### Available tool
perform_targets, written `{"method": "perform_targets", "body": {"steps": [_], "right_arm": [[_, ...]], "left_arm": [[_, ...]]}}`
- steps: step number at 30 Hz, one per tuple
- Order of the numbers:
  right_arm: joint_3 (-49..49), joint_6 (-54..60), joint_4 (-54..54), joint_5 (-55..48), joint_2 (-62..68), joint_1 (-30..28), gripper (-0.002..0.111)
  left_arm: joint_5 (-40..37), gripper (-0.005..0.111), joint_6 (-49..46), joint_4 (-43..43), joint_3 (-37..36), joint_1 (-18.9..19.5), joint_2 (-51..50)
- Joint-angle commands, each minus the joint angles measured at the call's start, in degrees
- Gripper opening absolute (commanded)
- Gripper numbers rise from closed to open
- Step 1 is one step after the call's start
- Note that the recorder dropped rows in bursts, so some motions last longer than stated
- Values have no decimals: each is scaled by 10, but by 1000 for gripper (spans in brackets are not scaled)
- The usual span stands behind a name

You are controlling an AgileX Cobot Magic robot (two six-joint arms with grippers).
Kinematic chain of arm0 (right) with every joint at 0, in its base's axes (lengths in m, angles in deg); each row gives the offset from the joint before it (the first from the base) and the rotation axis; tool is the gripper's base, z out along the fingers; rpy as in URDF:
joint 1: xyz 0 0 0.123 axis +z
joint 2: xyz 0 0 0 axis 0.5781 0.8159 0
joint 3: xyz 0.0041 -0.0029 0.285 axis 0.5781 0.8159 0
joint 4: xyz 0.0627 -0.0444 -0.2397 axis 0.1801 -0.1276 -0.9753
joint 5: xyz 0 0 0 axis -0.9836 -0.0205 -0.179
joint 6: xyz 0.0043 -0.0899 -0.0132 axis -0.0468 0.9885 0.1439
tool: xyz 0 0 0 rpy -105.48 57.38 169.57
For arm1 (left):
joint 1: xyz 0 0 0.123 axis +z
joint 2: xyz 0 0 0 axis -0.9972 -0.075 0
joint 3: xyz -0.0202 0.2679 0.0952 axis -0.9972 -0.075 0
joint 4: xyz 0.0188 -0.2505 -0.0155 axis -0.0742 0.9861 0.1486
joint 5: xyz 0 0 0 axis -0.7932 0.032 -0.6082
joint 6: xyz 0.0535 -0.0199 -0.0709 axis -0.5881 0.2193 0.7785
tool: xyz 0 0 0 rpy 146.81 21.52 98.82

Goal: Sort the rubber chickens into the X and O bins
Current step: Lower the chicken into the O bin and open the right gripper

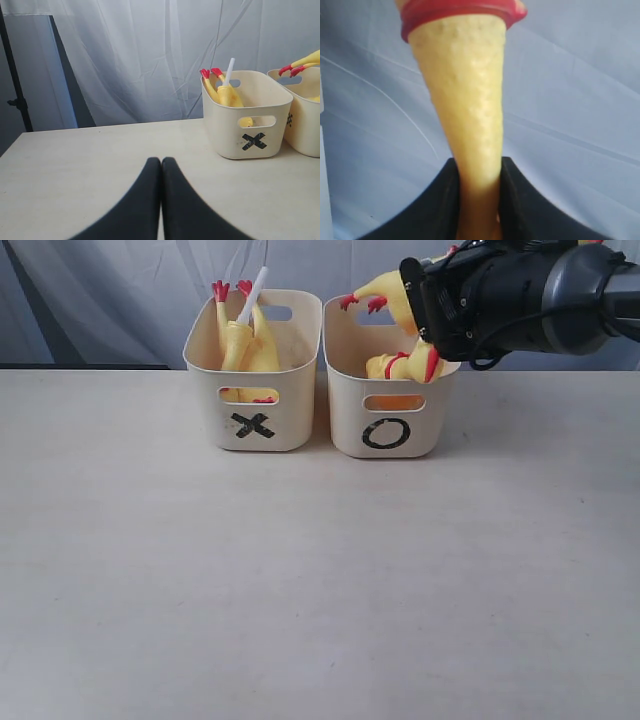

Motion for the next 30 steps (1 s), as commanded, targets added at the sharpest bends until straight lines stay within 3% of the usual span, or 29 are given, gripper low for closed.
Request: {"method": "perform_targets", "body": {"steps": [1, 21, 23, 25, 27, 30], "right_arm": [[-6, 23, -16, 2, -5, -1, -1], [-6, -11, 5, 75, -5, -1, -1], [-6, -14, 5, 76, -5, -1, 6], [-6, -19, 11, 84, -5, -1, 30], [-6, -19, 12, 92, -5, -1, 44], [-6, -19, 2, 94, -5, -1, 45]], "left_arm": [[1, 0, 3, 4, -3, 0, 2], [1, 0, 3, 4, -3, 0, 2], [1, 0, 3, 4, -3, 0, 2], [1, 0, 3, 4, -3, 0, 2], [1, 0, 3, 4, -3, 0, 2], [1, 0, 3, 4, -3, 0, 2]]}}
